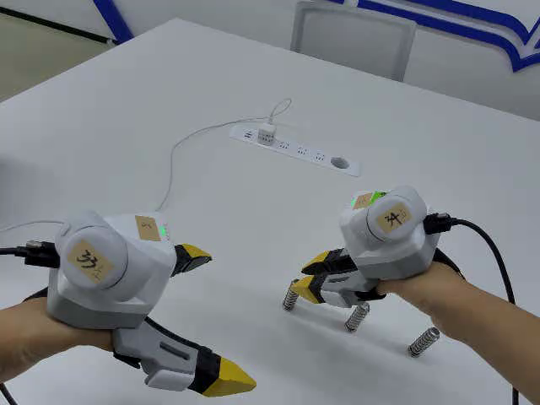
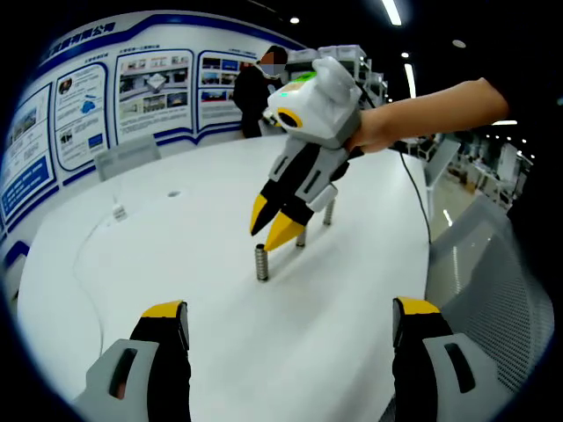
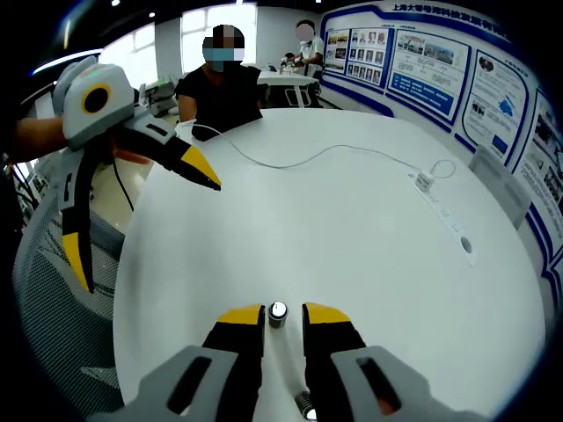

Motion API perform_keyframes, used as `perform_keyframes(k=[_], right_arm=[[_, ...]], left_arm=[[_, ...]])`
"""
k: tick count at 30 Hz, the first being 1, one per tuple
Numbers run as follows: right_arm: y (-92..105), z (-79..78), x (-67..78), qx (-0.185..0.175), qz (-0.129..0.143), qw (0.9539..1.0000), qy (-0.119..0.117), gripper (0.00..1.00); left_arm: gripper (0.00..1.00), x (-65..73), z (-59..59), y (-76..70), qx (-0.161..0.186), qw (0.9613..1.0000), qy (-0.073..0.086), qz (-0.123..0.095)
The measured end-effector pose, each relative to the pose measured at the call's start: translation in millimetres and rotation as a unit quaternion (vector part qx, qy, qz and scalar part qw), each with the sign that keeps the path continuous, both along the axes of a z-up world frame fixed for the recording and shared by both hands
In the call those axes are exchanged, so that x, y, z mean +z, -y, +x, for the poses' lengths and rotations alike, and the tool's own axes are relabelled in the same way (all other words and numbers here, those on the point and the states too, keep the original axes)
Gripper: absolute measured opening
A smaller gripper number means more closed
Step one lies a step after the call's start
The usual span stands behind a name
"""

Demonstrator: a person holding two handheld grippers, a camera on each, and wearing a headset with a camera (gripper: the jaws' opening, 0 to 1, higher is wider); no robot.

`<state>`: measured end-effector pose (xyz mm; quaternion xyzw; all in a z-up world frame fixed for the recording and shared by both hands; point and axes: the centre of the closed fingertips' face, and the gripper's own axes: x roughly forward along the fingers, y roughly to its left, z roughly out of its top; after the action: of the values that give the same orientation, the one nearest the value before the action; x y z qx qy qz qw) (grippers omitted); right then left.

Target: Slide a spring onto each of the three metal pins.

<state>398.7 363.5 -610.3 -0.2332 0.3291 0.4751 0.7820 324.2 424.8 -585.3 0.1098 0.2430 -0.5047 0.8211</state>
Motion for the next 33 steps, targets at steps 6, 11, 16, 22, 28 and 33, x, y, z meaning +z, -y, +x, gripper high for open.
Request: perform_keyframes(k=[6,11,16,22,28,33], right_arm=[[-3.0,-4.7,28.2,0.001,0.064,0.9975,0.029,0.2],[3.2,-10.6,46.5,0.003,0.08,0.9956,0.049,0.23],[14.8,-13.7,60.3,-0.011,0.091,0.9936,0.066,0.25],[40.9,-21.6,77.3,-0.041,0.103,0.9898,0.088,0.27],[76.3,-33.4,91.4,-0.074,0.126,0.9823,0.118,0.28],[108.7,-44.2,102.8,-0.118,0.156,0.971,0.137,0.3]], left_arm=[[0.98,14.1,5.6,0.0,-0.002,0.9999,0.013,-0.003],[0.98,32.6,14.3,3.0,0.009,0.9993,0.021,-0.029],[0.98,49.5,19.5,9.5,0.007,0.9986,0.034,-0.041],[0.98,55.3,17.9,15.5,-0.003,0.9985,0.044,-0.032],[0.99,61.0,18.2,22.9,0.002,0.9982,0.045,-0.04],[1.0,66.1,17.9,27.5,-0.001,0.9981,0.05,-0.036]])
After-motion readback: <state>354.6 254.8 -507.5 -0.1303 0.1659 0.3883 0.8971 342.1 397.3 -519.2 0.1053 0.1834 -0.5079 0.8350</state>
